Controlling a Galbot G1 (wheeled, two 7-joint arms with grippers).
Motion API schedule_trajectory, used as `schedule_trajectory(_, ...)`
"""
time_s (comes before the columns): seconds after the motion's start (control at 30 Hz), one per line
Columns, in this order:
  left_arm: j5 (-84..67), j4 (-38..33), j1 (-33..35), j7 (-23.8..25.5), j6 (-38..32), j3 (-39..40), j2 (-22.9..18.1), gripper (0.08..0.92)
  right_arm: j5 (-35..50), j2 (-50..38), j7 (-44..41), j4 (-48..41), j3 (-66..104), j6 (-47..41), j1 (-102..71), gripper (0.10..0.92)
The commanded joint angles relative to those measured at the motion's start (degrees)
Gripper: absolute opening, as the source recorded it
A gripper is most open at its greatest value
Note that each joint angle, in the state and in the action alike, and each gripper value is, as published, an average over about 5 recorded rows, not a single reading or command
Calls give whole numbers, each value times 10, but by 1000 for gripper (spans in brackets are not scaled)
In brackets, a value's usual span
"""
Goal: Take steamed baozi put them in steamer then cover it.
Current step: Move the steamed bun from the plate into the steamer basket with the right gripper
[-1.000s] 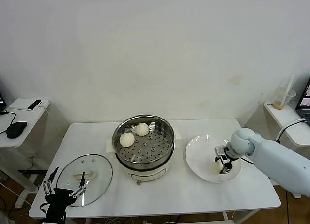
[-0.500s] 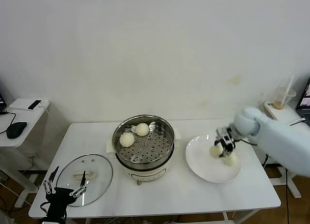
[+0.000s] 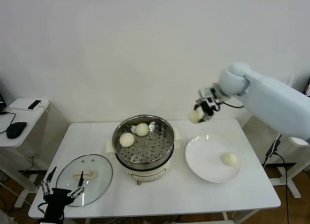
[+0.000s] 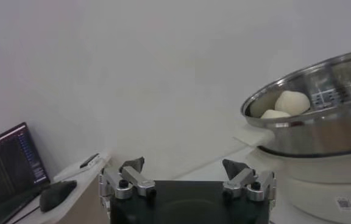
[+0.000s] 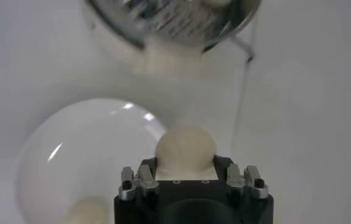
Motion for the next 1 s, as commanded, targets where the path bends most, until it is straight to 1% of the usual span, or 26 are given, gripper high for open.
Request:
schedule_trajectory(0.03,-1,2,0,0,0,-5,-1,823,46,140,20,-3,-46,-2,49,598)
schedule_trajectory(0.17,-3,1,0,0,1,-10,-2,823,51,173,26,-3,-71,6,22,595)
schedule_trajectory(0.37,-7,1,2,0,1,-18,-4,823,49,194,29,2,-98,27,-6,594)
schedule_trajectory(0.6,-8,-1,3,0,1,-22,-8,823,29,192,27,21,-124,67,-28,598)
schedule_trajectory(0.8,-8,-2,5,0,1,-23,-10,823,-5,193,43,10,-133,121,-46,594)
schedule_trajectory(1.0,-8,-1,5,0,1,-25,-10,823,-22,191,45,4,-133,136,-56,594)
